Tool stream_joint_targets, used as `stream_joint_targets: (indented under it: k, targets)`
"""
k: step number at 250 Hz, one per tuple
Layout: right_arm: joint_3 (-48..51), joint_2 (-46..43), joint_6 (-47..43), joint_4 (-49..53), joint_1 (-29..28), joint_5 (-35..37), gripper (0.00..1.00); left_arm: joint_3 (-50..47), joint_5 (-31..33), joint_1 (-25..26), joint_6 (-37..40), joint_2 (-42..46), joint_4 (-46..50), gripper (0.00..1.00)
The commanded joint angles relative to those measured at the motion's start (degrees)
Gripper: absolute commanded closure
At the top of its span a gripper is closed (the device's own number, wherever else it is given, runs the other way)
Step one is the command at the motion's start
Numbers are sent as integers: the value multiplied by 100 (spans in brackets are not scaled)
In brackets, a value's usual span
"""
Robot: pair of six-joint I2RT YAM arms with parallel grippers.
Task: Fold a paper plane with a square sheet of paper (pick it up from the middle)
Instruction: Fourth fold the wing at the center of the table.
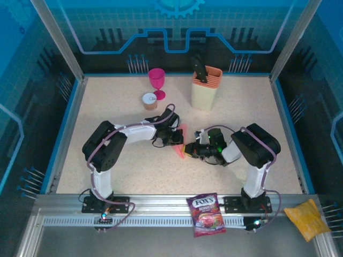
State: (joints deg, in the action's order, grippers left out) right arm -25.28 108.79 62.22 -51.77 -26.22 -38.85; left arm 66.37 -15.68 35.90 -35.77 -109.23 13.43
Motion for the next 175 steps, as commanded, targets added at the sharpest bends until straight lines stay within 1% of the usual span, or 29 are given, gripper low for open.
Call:
stream_joint_targets:
  k: [1,79,175]
  targets:
    - [359,740,-269,2339,29,933,100,253,106,-100,201,-87,88,97]
    - [334,731,-314,2425,34,937,100,408,100,-145,320,-362,133,98]
    - [309,721,-306,2461,27,952,100,300,213,-154,428,-556,116,99]
